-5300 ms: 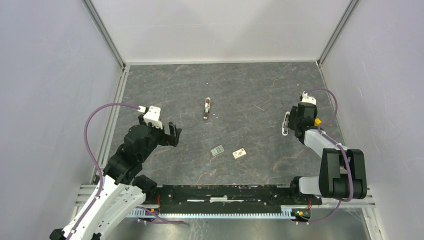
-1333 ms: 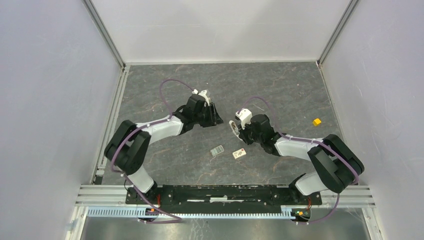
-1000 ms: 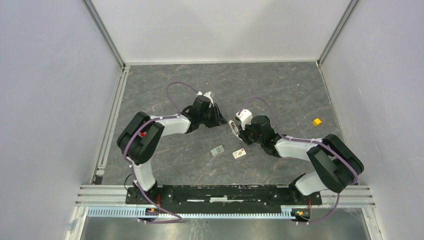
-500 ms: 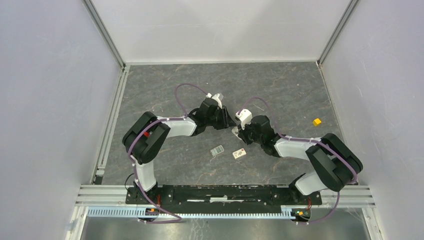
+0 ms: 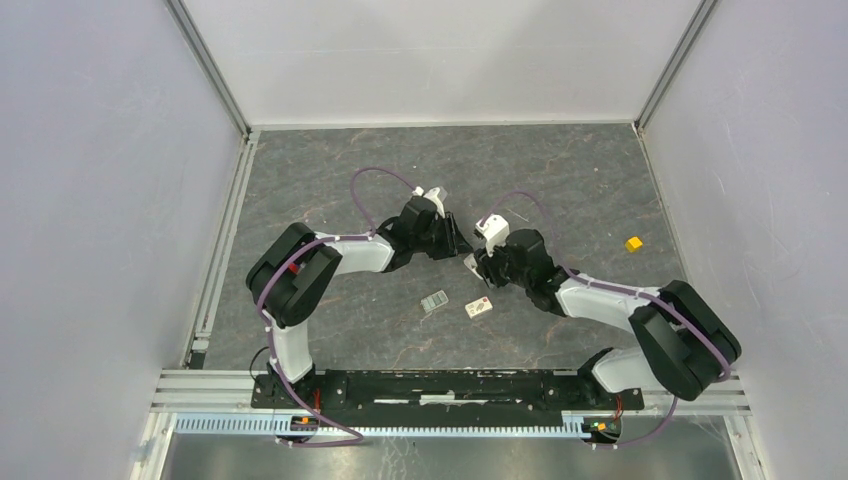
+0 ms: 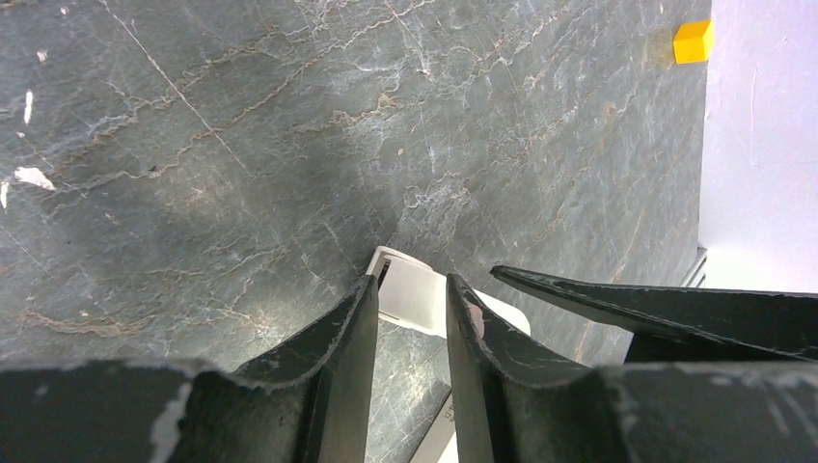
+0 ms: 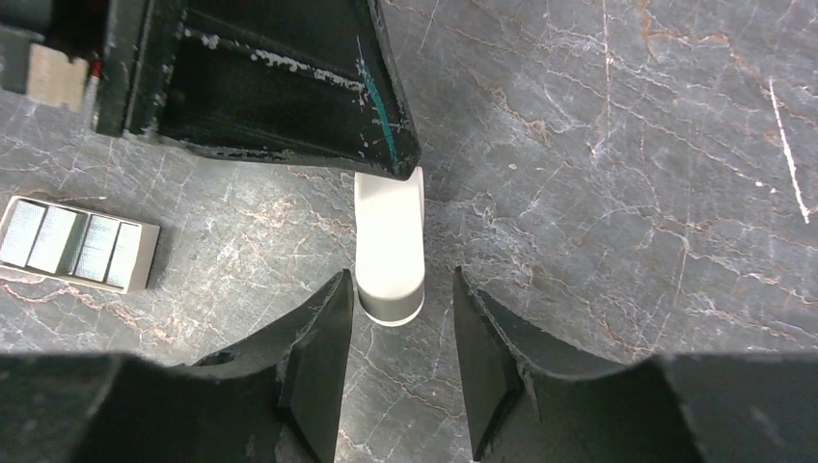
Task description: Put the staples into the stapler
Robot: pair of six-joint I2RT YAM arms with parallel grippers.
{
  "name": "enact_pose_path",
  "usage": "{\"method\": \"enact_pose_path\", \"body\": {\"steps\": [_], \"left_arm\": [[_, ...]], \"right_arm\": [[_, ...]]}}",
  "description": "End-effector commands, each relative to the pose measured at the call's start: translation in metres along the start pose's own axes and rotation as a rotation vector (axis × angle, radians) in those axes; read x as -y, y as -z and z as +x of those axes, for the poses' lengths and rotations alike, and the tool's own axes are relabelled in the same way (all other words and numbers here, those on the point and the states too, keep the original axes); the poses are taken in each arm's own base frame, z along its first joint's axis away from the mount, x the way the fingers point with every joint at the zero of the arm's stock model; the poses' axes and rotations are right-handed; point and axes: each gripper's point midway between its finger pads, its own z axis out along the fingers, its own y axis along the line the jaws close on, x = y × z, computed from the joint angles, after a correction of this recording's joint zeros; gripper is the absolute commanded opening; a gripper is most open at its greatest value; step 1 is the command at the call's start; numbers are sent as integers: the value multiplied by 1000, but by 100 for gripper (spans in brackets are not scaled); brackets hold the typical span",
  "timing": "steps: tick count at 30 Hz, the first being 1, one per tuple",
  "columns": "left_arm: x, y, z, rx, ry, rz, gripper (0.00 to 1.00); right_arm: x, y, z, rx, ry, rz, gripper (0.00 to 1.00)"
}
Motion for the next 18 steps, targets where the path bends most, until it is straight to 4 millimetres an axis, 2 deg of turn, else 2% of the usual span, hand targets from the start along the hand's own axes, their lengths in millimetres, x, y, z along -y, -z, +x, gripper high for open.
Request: {"method": "enact_pose_path", "body": {"steps": [1,5,10,13,18], "left_arm": [[13,-2,-13,32,-43,25,39],[12,-1,-14,34,-58,16,40],[12,-2,-11,27,-64,19,40],[12,-3,-9,20,-70,20,40],[13,-7,0,0,-74,24,39]], "right_arm": [[5,9,-30,53,-16,24,49],[9,14,-42,83,-67,50,49],[18,7,-42,65,-116,74,37],[18,-1,-34,34,-135,75,36],[15,-3,-7,-28,-172,75,33]]}}
